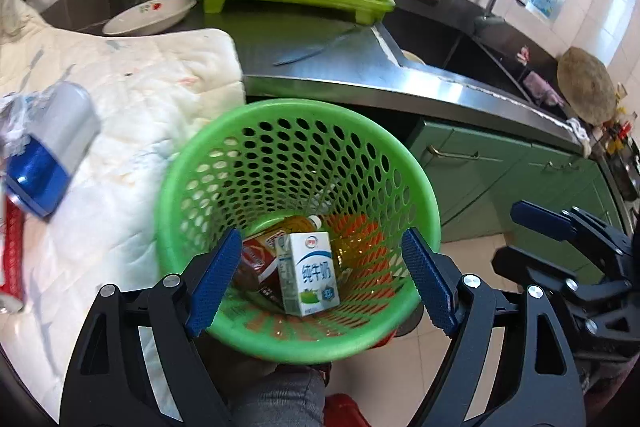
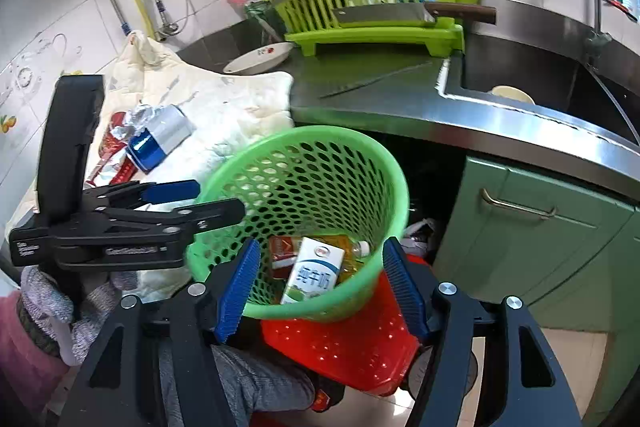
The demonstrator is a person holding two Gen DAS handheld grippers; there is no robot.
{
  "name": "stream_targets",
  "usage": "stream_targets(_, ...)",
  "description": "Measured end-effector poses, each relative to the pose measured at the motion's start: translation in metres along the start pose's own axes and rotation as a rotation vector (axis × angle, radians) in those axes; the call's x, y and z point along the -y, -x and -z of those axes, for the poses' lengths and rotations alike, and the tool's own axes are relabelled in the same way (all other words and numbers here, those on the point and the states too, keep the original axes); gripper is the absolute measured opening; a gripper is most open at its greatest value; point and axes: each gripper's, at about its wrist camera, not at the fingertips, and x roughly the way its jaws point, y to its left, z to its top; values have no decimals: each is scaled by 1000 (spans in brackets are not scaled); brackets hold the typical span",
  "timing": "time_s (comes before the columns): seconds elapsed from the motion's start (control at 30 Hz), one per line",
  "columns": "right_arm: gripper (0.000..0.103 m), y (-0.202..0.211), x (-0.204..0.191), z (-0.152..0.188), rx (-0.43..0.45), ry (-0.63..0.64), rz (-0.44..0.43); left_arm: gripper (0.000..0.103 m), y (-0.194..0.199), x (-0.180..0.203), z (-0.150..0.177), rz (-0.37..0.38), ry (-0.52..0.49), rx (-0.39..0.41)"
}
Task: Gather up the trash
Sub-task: 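Drop the yellow wrapper and white milk carton into the green basket with both grippers, then move the left gripper to the red Coke can and grasp it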
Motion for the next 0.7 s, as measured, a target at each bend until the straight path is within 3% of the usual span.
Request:
stream_targets(0.47,68,-8,-65,-20,11,97,-75,81,85,-62,28,-110,95,94)
stream_targets(0.7,70,-15,-104,-37,18,157,-116,83,124,-119,35,-236,185,146)
